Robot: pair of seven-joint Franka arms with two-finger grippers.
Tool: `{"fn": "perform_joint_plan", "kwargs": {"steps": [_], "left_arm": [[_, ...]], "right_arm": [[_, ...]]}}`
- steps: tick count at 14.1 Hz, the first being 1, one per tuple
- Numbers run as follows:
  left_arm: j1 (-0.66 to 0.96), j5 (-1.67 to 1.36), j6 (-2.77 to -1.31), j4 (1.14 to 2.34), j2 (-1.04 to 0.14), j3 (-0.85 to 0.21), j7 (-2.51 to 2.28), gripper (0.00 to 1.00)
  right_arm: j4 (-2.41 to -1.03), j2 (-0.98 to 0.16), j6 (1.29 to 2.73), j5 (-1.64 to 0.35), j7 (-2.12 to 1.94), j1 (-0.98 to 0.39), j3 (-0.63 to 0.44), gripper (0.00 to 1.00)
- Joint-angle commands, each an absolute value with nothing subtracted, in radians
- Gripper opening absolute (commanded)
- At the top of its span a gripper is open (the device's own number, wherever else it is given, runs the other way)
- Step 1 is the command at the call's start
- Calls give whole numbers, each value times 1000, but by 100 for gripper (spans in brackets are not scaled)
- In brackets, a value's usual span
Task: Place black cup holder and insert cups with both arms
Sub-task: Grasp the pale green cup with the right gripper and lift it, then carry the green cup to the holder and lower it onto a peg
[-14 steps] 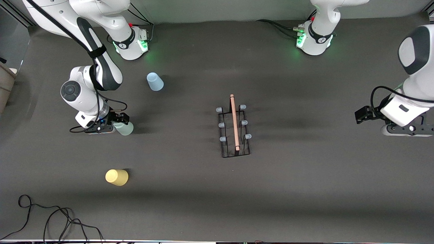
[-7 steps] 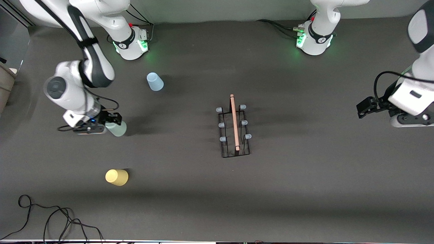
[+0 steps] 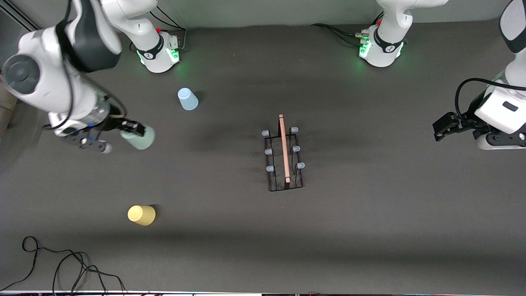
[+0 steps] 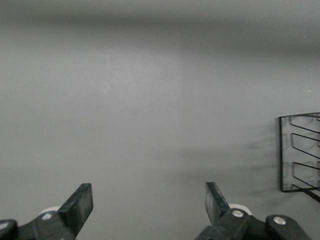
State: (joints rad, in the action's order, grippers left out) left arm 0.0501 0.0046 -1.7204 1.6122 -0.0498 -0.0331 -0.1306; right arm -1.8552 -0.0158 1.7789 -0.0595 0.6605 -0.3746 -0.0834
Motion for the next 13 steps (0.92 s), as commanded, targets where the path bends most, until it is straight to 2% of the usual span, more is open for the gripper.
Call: {"fn": "perform_joint_plan", "kwargs": {"steps": [1,7,9,13], "left_arm": [[-4,-57,-1687,1572,-81,-8,-121,100],[-6,-49,-1687,1571,-86,-8,-86,100],[-6,-41,-1683,1571,-87,-6,-86,100],[-2,-37,-1693,1569,-86,-6,-83,100]], "right_arm": [[-1705,-127,1749,-87,967,-535,-92,0],[-1361,-432,1759,-133,1458,-774,-92,0],[-1321,-488,1764,-135,1531,-814,-92,0],[-1327,-540,1848,-138,1572,-867,-92,0]]}}
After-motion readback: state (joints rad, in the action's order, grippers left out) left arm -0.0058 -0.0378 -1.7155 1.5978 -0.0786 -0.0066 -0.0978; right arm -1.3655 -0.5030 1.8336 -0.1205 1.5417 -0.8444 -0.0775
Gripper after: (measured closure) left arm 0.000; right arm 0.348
